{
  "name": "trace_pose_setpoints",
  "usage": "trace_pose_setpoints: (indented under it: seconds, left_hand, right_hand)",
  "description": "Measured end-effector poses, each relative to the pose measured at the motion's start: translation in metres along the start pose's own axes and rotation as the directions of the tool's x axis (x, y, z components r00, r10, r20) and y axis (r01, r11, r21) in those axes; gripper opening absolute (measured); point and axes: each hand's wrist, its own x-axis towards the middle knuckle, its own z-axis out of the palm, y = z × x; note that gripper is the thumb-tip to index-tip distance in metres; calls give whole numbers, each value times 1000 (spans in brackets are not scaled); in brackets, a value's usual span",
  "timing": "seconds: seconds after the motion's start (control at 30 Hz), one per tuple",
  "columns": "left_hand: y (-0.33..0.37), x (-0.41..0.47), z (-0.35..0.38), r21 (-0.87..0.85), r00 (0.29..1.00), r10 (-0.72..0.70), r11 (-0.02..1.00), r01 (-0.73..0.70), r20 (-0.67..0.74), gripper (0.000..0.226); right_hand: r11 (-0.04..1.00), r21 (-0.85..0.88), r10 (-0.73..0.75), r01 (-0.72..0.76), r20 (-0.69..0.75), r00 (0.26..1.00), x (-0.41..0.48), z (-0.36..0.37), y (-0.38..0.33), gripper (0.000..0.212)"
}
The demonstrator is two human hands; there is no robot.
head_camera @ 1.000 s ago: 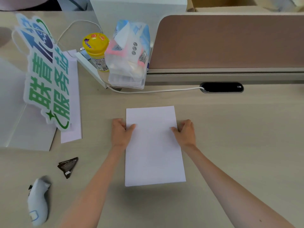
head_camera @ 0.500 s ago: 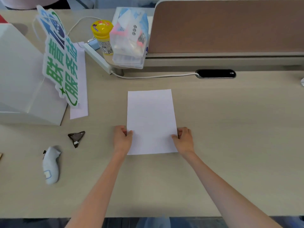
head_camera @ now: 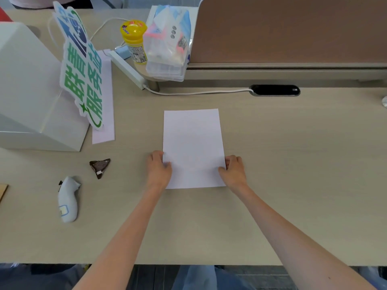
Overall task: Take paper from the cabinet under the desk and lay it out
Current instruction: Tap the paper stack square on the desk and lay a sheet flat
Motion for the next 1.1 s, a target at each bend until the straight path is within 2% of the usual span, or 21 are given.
trace_pose_setpoints:
  seconds: [0.1, 0.2, 0.3, 0.4, 0.5, 0.63, 0.97, 1.1]
  left_hand:
    - [12, 8, 2, 125, 987, 144, 983, -134, -73, 34]
    - [22, 24, 9, 283, 932, 355, 904, -321, -76, 31]
    - [30, 48, 19, 481, 839, 543, 731, -484, 20, 37]
    - [31, 72, 26, 596, 760, 620, 540, -595, 196, 53]
    - [24, 90, 34, 610, 733, 600, 461, -645, 321, 57]
    - [11, 99, 41, 623, 760, 530, 463, -630, 375, 60]
    - [9, 105, 43, 626, 772, 515, 474, -619, 373, 60]
    - [11, 104, 43, 651, 775, 506, 449, -612, 380, 60]
  right_hand:
    - [989, -112, -107, 98, -81, 991, 8, 0, -12, 33]
    - [948, -227, -248, 222, -90, 965, 23, 3, -29, 42]
    - [858, -347, -423, 378, -62, 904, 44, 9, -45, 48]
    - [732, -491, -535, 472, 13, 845, 67, 19, -52, 55]
    - [656, -544, -580, 524, 81, 811, 87, 30, -49, 58]
    - [629, -569, -557, 530, 146, 817, 102, 38, -39, 60]
    - [625, -584, -552, 517, 137, 823, 110, 45, -30, 61]
    - [623, -598, -525, 505, 160, 836, 109, 43, -33, 62]
